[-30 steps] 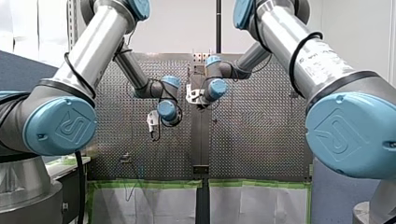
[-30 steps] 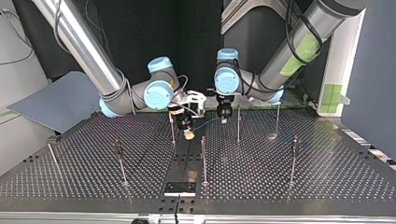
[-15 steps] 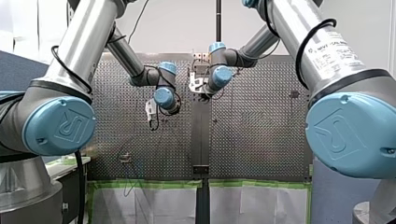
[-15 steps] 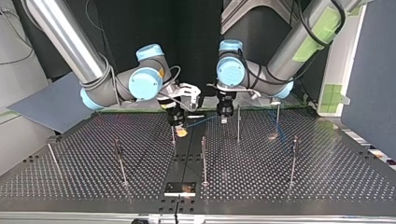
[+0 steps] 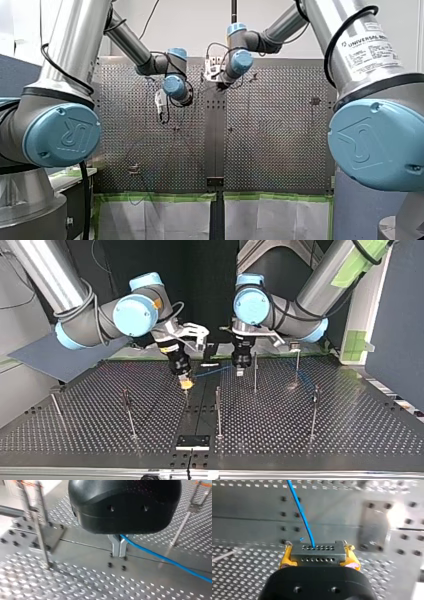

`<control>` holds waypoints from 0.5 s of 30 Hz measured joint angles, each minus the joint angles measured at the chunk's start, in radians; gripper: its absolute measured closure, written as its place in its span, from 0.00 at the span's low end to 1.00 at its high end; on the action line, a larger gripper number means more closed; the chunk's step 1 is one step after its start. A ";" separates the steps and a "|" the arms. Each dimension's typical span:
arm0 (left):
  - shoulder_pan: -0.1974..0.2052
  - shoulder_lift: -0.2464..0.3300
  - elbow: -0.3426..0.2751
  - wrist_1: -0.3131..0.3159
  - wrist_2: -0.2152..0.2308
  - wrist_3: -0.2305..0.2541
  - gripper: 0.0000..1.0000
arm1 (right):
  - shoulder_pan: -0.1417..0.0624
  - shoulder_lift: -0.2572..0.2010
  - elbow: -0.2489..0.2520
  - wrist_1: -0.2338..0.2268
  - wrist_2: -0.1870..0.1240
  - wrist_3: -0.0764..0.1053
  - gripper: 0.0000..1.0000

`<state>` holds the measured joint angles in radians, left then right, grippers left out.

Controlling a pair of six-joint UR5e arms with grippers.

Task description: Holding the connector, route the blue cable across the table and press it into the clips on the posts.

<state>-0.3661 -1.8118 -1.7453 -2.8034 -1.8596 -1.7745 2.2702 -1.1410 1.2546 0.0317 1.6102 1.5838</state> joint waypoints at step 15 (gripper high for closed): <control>0.002 0.152 0.000 -0.009 -0.003 -0.010 1.00 | -0.003 -0.137 0.001 0.003 0.014 -0.008 1.00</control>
<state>-0.3641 -1.6602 -1.7452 -2.8120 -1.8621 -1.7848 2.2672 -1.2784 1.2557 0.0350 1.6242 1.5759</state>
